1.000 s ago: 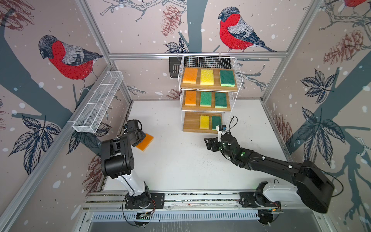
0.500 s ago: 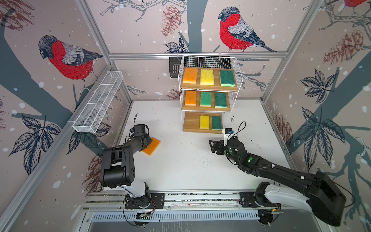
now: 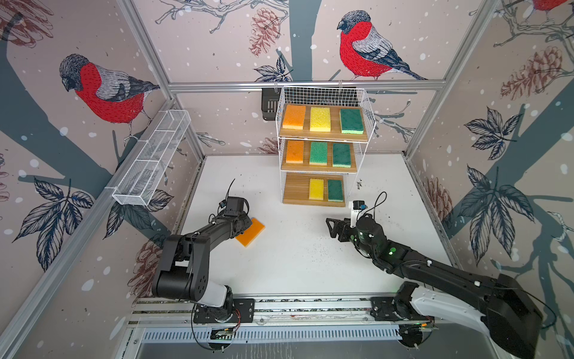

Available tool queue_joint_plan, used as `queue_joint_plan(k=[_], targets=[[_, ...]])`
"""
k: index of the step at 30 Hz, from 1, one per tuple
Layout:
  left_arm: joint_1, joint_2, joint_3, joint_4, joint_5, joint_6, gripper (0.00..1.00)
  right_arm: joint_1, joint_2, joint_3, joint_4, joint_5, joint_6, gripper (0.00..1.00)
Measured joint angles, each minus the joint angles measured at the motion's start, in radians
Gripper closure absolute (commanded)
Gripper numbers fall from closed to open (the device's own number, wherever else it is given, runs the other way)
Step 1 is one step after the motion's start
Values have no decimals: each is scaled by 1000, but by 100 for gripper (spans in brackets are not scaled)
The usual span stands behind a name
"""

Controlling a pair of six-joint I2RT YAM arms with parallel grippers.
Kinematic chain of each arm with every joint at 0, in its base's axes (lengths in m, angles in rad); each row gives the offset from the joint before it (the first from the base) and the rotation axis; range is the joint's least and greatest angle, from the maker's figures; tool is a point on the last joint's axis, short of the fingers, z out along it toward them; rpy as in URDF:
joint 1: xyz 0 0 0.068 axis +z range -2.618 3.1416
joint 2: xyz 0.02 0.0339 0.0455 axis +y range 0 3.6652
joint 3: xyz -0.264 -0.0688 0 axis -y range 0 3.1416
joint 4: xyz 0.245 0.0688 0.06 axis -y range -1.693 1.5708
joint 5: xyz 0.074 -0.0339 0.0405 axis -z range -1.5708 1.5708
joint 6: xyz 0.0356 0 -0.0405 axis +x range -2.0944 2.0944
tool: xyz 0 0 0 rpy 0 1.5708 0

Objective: Place and organize the cleaning sponges onto the shelf

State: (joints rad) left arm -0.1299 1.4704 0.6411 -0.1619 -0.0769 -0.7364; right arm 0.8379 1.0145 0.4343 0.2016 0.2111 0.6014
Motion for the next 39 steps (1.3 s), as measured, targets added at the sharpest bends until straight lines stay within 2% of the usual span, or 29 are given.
queue_joint_plan(k=[13, 17, 20, 25, 30, 34, 39], targets=[[-137, -131, -69, -111, 80, -80, 61, 1, -55, -24, -10, 0, 10, 10], [-161, -179, -92, -144, 136, -97, 61, 5, -66, -26, -25, 0, 26, 10], [-172, -216, -93, -175, 187, -92, 48, 10, -74, -27, -32, 0, 26, 10], [-175, -255, -29, -252, 234, -2, 27, 21, -82, -27, -39, 3, 30, 9], [-182, -255, 48, -315, 223, 124, 20, 46, -86, -24, -38, 12, 33, 9], [-209, -274, 53, -365, 192, 192, 12, 67, -96, -24, -39, 21, 33, 9], [-282, -250, 81, -389, 177, 238, 11, 84, -129, -27, -52, 30, 34, 9]])
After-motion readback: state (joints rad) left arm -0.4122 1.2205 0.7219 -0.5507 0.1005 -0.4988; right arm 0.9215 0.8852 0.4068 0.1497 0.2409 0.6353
